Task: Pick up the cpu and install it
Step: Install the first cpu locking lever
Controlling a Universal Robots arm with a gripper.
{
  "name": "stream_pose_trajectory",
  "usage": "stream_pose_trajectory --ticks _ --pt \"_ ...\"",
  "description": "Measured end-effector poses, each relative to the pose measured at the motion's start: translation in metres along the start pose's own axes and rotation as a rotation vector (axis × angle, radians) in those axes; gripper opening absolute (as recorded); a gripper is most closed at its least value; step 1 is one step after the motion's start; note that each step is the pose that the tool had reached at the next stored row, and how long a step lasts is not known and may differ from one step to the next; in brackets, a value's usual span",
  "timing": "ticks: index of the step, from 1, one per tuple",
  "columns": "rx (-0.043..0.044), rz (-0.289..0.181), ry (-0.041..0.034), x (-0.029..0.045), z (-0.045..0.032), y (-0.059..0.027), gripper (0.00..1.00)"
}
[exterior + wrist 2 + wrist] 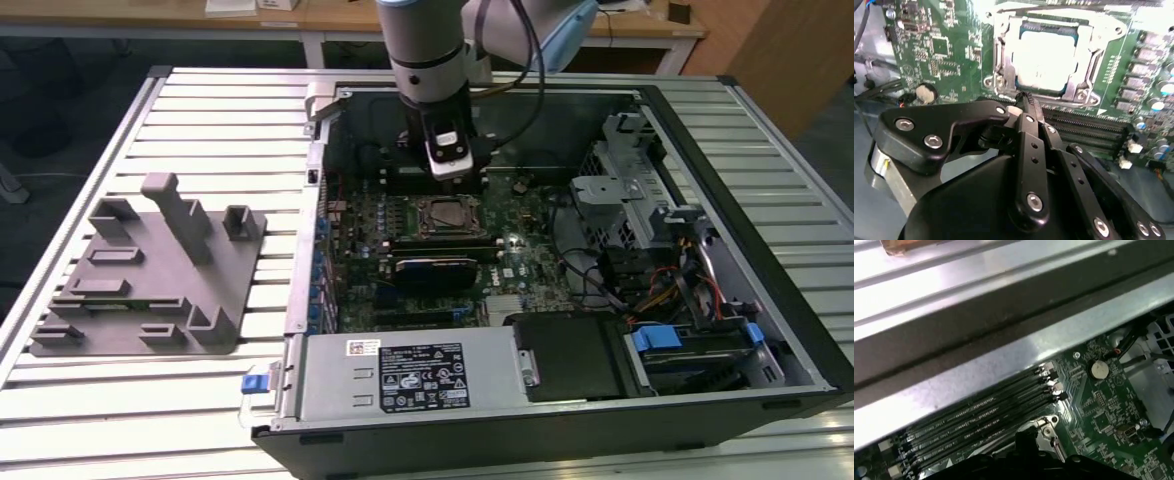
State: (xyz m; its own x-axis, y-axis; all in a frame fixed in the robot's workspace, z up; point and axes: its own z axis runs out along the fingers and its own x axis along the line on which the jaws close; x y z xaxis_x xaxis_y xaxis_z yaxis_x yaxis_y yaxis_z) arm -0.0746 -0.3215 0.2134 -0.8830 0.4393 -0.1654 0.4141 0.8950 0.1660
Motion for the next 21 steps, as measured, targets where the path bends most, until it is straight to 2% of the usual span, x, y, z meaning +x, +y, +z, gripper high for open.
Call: stream_pose_trajectory --ticks 2,4,6,9,10,12,13,21 --pt "0.0202 -0.002 0.0105 -0.0009 0.0004 0.0004 0.11" --pt "0.0412 -0.002 0.0307 -0.0022 0.0009 0.0010 0.11" --pt "0.0581 0.000 0.0608 -0.0038 0.0014 0.0015 0.11" --pt "0.0825 0.004 0.1106 -0.0067 0.0022 0.0015 0.11" --pt "0.0892 0.005 0.1245 -0.0079 0.0024 0.0014 0.11" --pt "0.0990 0.006 0.1443 -0.0104 0.0028 0.0010 0.11" --pt "0.1003 0.006 0.1471 -0.0108 0.0029 0.0009 0.11" --pt "0.0997 -0.003 0.1482 -0.0108 0.0029 0.0008 0.11"
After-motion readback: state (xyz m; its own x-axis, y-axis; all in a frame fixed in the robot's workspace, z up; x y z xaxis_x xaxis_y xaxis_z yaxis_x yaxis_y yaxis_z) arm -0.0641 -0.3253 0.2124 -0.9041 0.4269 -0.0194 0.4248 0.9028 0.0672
